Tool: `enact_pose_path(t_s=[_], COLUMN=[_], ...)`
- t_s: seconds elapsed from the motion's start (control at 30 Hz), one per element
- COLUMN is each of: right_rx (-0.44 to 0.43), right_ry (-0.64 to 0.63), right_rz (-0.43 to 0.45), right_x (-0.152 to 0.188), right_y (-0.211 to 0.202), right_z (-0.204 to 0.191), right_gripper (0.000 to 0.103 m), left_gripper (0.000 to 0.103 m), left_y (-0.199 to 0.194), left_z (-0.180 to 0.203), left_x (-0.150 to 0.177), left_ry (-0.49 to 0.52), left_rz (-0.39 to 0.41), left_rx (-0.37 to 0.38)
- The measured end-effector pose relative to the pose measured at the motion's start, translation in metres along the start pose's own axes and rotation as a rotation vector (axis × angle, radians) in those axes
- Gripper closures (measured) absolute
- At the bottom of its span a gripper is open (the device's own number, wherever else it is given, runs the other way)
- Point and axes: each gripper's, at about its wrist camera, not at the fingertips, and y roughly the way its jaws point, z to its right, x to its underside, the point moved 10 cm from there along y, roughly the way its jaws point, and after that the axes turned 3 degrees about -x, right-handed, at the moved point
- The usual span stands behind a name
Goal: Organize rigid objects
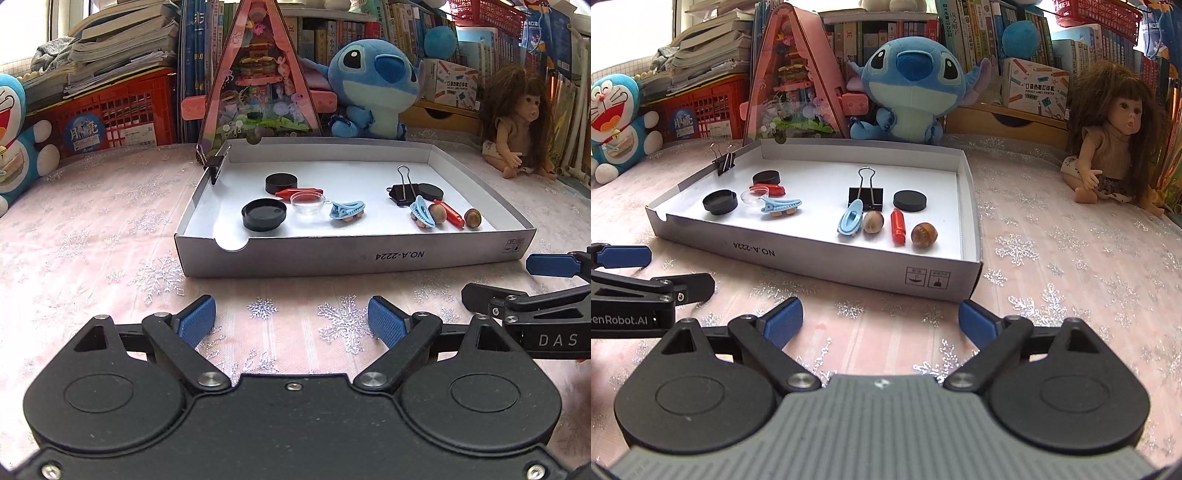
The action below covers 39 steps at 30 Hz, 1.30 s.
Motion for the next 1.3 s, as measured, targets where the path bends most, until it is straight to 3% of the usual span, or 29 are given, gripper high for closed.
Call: enact_pose_path(t_s=[0.07, 0.37, 1.3], right_rx=[0.010, -0.002, -0.002], right_ry=[0.002, 0.042, 0.042], right_rz=[-0.012, -0.032, -0.032], right_x=[0.0006, 0.0031, 0.0029], right_y=[0.0029, 0.0073, 0.0067], right_z=[0.0009, 0.0075, 0.0070], right_gripper=[0.000, 0.000, 0.000], left_gripper=[0.009, 0.001, 0.000], left_y=[0.0021, 0.0066, 0.0082], left_z=[-0.0002, -0.0090, -0.0086], left_x=[0.0012, 0.0024, 0.0023], left_ry=[0.003, -0.022, -0.019], left_rz=[-0.010, -0.026, -0.028], left_rx=[-0.007, -0.044, -0.046])
